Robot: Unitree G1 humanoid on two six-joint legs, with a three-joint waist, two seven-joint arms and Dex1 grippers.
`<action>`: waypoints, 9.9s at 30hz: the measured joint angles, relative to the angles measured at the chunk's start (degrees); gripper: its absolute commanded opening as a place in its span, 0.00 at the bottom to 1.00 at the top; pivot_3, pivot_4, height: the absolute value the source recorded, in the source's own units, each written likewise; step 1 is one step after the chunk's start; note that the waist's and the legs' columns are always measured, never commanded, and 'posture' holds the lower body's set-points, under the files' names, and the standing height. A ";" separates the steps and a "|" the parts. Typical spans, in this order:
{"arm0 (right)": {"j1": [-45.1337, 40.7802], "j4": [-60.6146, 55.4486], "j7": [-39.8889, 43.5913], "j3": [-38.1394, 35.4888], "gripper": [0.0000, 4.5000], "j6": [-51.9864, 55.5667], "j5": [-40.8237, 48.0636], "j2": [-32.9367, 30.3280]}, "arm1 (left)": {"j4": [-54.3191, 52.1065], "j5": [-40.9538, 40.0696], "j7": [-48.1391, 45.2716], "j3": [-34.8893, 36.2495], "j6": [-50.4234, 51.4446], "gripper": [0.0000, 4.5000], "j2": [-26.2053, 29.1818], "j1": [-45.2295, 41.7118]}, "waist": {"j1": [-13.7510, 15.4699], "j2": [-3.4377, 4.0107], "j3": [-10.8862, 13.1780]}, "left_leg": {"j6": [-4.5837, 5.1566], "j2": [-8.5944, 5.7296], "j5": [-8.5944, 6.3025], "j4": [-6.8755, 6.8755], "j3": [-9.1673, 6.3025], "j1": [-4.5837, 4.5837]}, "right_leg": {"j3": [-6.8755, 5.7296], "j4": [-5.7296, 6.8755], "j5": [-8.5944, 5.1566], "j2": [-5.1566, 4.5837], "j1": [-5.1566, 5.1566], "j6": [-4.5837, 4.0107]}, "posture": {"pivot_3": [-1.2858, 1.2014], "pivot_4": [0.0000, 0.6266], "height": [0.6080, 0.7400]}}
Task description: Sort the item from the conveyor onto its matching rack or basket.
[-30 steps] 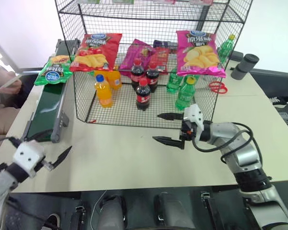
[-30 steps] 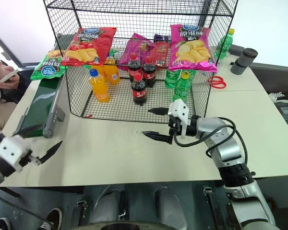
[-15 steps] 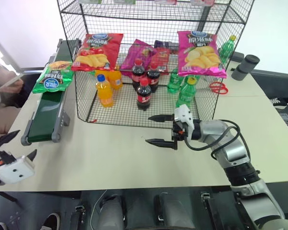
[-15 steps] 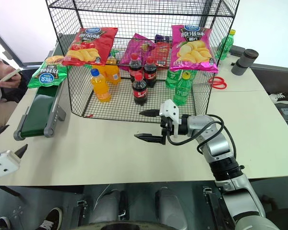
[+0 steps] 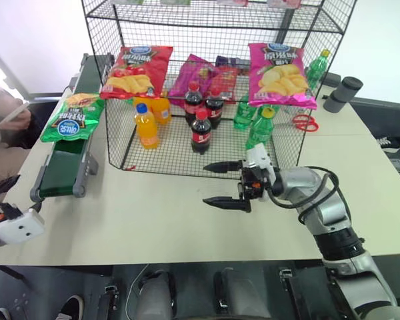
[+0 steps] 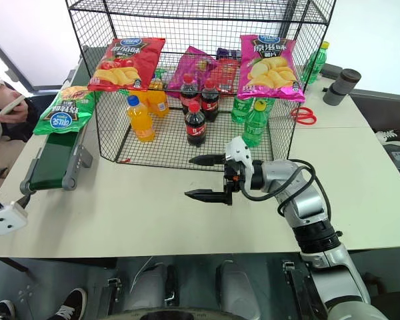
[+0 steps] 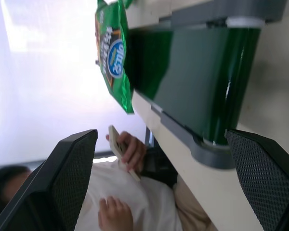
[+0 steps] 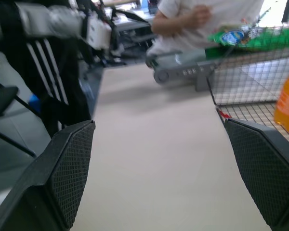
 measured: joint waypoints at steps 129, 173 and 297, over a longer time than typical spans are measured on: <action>2.78 -2.78 -3.08 -6.01 1.00 23.62 19.36 1.04 | -25.45 -105.18 -51.77 -14.09 87.50 0.01 -15.67 -48.17 | 0.15 0.06 0.02 | -0.15 -0.04 0.10 0.16 -0.37 -0.04 | 0.08 0.07 0.02 0.34 0.12 0.05 | 0.52 0.24 1.00; 4.19 -6.18 -6.37 -4.25 0.00 2.43 -6.26 -12.20 | -20.24 -78.99 -52.92 -9.47 68.48 0.99 -13.85 -35.68 | 0.06 0.08 0.04 | -0.14 -0.03 0.10 0.09 -0.34 -0.08 | 0.07 -0.07 0.01 0.30 0.06 0.04 | 0.52 0.24 1.00; -12.90 -3.01 -50.59 6.20 0.94 -6.77 -52.50 6.99 | -29.89 -52.87 -25.03 -20.11 41.08 1.00 -33.74 -27.88 | -1.63 0.09 0.03 | -0.23 0.00 0.15 -0.10 -0.20 -0.12 | 0.14 -0.14 0.02 0.28 -0.06 0.04 | 0.52 0.24 1.00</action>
